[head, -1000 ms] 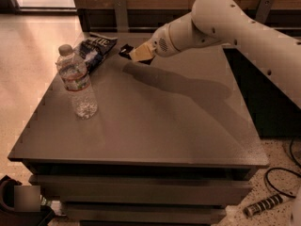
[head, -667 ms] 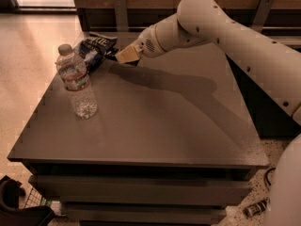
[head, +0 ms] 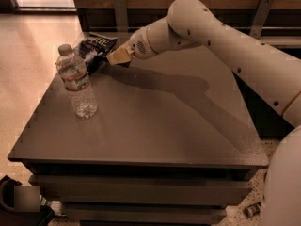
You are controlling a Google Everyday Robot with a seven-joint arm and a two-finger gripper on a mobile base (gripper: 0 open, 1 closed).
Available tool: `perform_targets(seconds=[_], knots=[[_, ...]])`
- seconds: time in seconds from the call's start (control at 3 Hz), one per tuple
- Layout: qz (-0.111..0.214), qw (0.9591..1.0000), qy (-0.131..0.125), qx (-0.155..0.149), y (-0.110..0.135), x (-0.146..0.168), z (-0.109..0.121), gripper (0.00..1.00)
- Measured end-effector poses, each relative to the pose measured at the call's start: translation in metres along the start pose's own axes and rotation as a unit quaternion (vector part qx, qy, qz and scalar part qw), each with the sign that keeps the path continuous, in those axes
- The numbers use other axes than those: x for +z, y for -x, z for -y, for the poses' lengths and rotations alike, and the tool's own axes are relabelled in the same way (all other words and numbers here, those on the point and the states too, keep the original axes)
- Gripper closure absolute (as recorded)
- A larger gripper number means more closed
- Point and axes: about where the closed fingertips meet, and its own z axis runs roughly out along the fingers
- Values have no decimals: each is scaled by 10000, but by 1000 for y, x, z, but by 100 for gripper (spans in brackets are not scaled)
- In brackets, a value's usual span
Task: Move rxbar chocolate near blue chip bag
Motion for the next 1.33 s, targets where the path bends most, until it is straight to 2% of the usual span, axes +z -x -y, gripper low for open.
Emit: perform_targets(seconds=[1.0,1.33], knots=[[-21,10000,63,-6,-1,7,-4,5],[-25,10000,77,-7,-1,9,-5,0]])
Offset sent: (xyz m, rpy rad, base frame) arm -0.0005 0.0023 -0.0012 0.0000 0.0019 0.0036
